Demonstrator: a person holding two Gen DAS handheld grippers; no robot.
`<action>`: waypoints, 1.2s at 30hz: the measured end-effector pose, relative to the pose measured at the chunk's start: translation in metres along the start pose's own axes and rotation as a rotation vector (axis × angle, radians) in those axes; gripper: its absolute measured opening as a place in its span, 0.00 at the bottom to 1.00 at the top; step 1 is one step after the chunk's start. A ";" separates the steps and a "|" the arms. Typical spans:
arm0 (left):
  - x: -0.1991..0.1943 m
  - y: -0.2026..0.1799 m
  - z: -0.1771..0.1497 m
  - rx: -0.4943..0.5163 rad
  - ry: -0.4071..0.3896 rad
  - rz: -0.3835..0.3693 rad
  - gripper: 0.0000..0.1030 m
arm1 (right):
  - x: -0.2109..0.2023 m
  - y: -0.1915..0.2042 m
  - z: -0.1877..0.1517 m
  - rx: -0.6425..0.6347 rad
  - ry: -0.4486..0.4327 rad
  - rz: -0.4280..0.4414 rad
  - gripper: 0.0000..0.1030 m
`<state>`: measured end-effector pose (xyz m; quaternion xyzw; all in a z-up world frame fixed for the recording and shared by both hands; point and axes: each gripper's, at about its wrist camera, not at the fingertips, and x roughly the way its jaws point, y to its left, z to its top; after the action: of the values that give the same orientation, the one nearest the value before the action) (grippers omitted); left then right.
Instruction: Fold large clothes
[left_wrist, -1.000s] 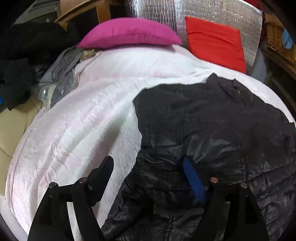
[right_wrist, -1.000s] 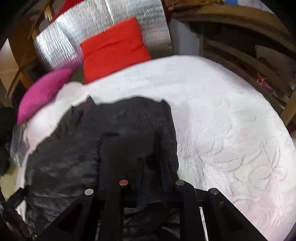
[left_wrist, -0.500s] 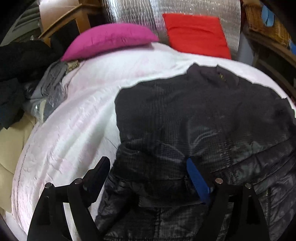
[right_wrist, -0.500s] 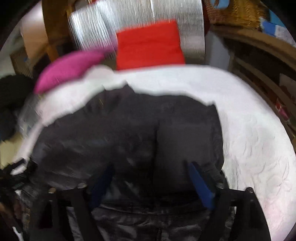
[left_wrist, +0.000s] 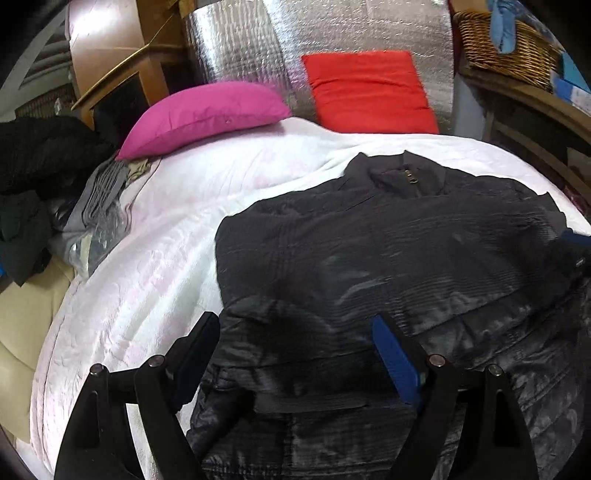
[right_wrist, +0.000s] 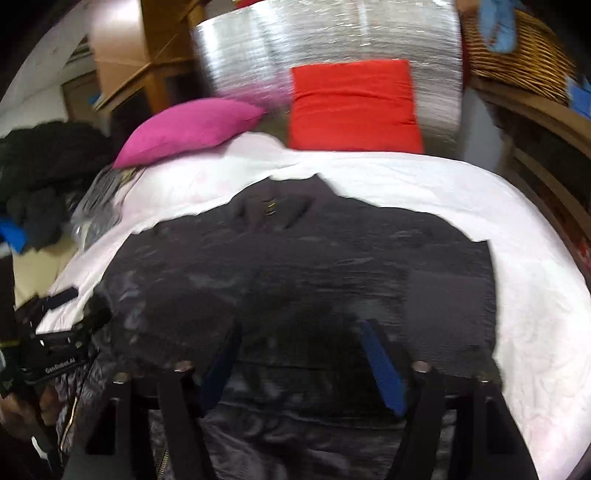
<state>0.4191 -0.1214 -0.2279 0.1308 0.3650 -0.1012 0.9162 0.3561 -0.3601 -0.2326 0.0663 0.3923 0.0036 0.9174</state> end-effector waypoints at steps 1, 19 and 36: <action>0.000 -0.003 0.000 0.005 -0.003 0.000 0.83 | 0.007 0.002 -0.002 -0.007 0.027 0.007 0.57; 0.013 -0.012 -0.003 0.013 0.034 0.003 0.83 | 0.036 0.012 -0.014 0.011 0.110 0.083 0.55; 0.014 -0.011 -0.004 0.014 0.036 0.001 0.83 | 0.017 -0.048 -0.001 0.133 0.043 -0.160 0.55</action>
<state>0.4232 -0.1315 -0.2422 0.1393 0.3807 -0.1009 0.9085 0.3643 -0.4065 -0.2514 0.0955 0.4151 -0.0942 0.8998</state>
